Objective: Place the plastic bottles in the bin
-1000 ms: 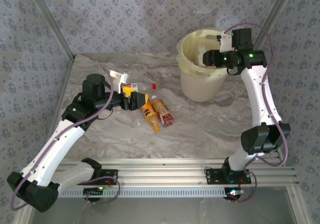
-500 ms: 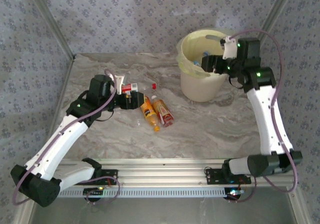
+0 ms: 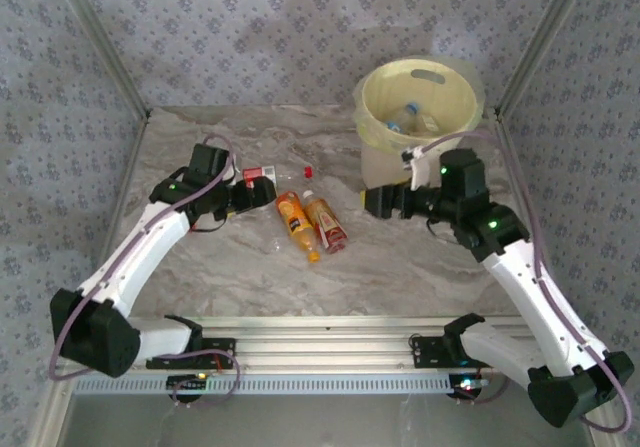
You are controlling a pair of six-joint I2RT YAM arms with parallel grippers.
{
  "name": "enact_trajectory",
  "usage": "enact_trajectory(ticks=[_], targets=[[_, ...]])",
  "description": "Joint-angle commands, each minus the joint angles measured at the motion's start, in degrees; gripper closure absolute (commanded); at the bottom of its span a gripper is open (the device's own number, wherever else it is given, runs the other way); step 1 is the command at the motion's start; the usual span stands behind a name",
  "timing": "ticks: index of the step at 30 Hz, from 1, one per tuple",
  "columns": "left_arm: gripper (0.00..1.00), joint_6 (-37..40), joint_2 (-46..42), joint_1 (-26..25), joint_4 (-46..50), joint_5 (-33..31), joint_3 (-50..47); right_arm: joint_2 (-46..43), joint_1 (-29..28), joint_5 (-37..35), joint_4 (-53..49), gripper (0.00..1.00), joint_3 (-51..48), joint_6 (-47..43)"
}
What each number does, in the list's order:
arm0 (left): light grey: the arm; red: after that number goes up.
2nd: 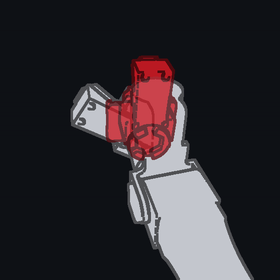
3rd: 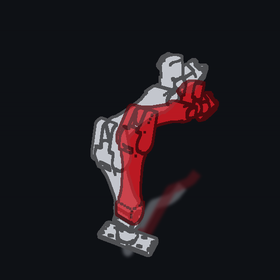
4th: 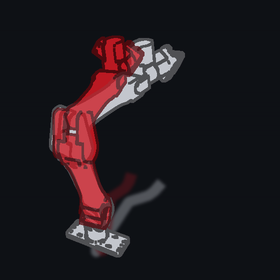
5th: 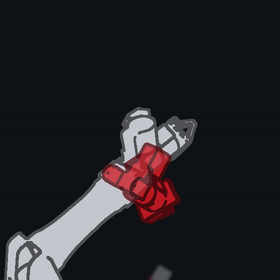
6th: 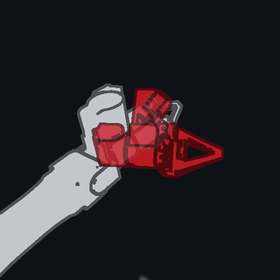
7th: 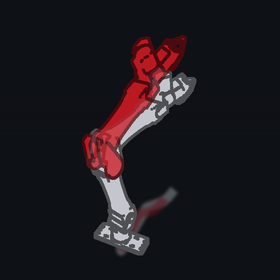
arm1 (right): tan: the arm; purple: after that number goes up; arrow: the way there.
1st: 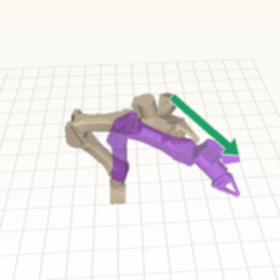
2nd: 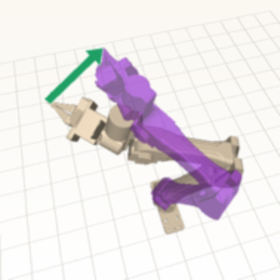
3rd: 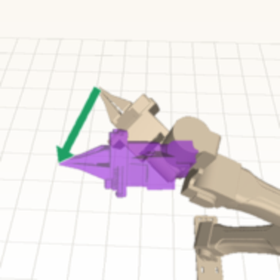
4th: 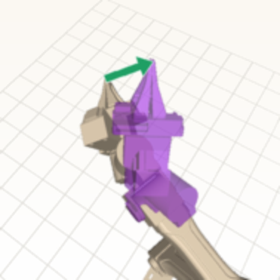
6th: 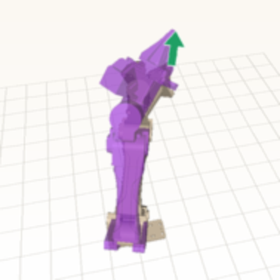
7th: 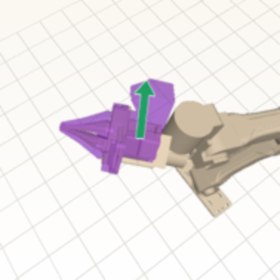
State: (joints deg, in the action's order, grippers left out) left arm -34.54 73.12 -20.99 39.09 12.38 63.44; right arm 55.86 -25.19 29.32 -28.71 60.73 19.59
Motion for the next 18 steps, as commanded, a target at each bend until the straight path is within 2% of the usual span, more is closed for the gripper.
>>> enact_trajectory(ticks=[1,8,13,18], targets=[[0.03,-1.65,4.37,0.42,1.95,-0.36,1.85,-0.64,-5.32,-1.77,6.72,0.15,-5.30,4.11],[0.07,-0.61,12.65,0.78,0.20,-1.94,1.79,4.41,-15.71,-11.79,10.08,0.13,-7.30,4.63],[0.10,-0.40,17.13,0.87,-3.03,-2.13,1.61,7.01,-17.74,-12.70,10.11,0.13,-6.33,4.17],[0.10,-1.89,21.17,0.94,-8.03,0.78,0.81,7.29,-18.46,-13.03,9.34,0.13,-6.30,4.08]])
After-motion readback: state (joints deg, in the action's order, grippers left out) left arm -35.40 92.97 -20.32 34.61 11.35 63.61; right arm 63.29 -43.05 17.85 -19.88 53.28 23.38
